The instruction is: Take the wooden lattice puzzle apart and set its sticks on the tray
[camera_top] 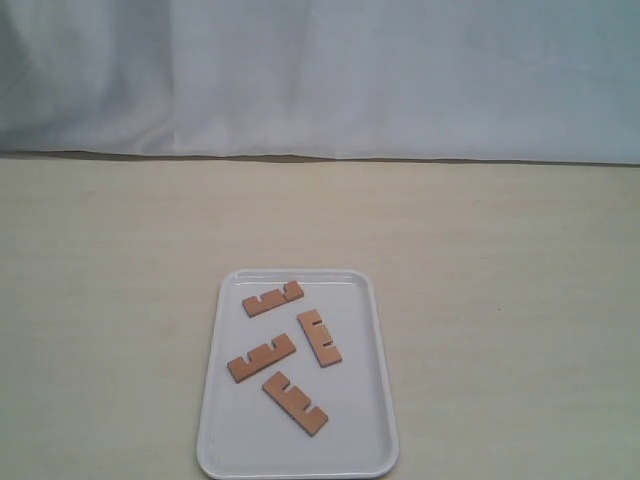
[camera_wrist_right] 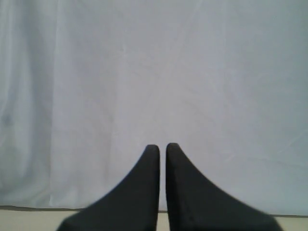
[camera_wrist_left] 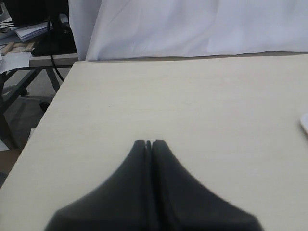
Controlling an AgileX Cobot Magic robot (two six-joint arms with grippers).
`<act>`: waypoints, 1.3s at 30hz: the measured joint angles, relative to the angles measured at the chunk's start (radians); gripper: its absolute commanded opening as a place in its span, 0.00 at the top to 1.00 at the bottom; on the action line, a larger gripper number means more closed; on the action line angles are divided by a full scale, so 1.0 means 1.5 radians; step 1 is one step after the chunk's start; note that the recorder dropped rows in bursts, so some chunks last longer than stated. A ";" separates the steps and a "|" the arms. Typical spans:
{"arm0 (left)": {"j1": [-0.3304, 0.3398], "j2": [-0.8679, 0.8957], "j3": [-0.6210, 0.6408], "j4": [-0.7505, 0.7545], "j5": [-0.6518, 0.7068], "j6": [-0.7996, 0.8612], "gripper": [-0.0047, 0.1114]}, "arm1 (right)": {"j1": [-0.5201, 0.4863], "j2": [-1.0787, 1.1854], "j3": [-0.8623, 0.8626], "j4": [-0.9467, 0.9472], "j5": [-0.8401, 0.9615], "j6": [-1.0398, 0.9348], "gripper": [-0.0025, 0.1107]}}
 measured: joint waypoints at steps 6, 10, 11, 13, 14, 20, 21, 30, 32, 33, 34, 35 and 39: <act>0.000 0.000 0.000 0.000 0.000 0.000 0.96 | 0.001 0.000 0.019 0.042 0.010 0.000 0.94; 0.000 0.000 0.000 0.000 0.000 0.000 0.96 | 0.001 0.000 0.074 0.046 0.003 -0.006 0.94; 0.000 0.000 0.000 0.000 0.000 0.000 0.96 | 0.001 0.000 0.088 0.048 -0.007 -0.006 0.94; 0.000 0.000 0.000 0.000 0.000 0.000 0.96 | 0.001 0.000 0.127 0.051 -0.027 -0.006 0.94; 0.000 0.000 0.000 0.000 0.000 0.000 0.96 | 0.001 0.000 0.144 0.053 -0.035 -0.006 0.94; 0.000 0.000 0.000 0.000 0.000 0.000 0.96 | 0.001 0.000 0.208 0.051 -0.019 -0.016 0.94; 0.000 0.000 0.000 0.000 0.000 0.000 0.96 | 0.001 0.000 0.208 0.057 -0.014 -0.017 0.94; 0.000 0.000 0.000 0.000 0.000 0.000 0.96 | 0.001 0.000 0.208 0.063 -0.009 -0.029 0.94; 0.000 0.000 0.000 0.000 0.000 0.000 0.96 | 0.001 0.000 0.208 0.063 -0.009 -0.029 0.94; 0.000 0.000 0.000 0.000 0.000 0.000 0.96 | 0.001 0.000 0.208 0.063 -0.008 -0.029 0.94; 0.000 0.000 0.000 0.000 0.000 0.000 0.96 | 0.001 0.000 0.208 0.063 -0.007 -0.029 0.94; 0.000 0.000 0.000 0.000 0.000 0.000 0.96 | 0.001 0.000 0.208 0.063 -0.006 -0.029 0.94; 0.000 0.000 0.000 0.000 0.000 0.000 0.96 | 0.001 0.000 0.208 0.063 0.002 -0.033 0.94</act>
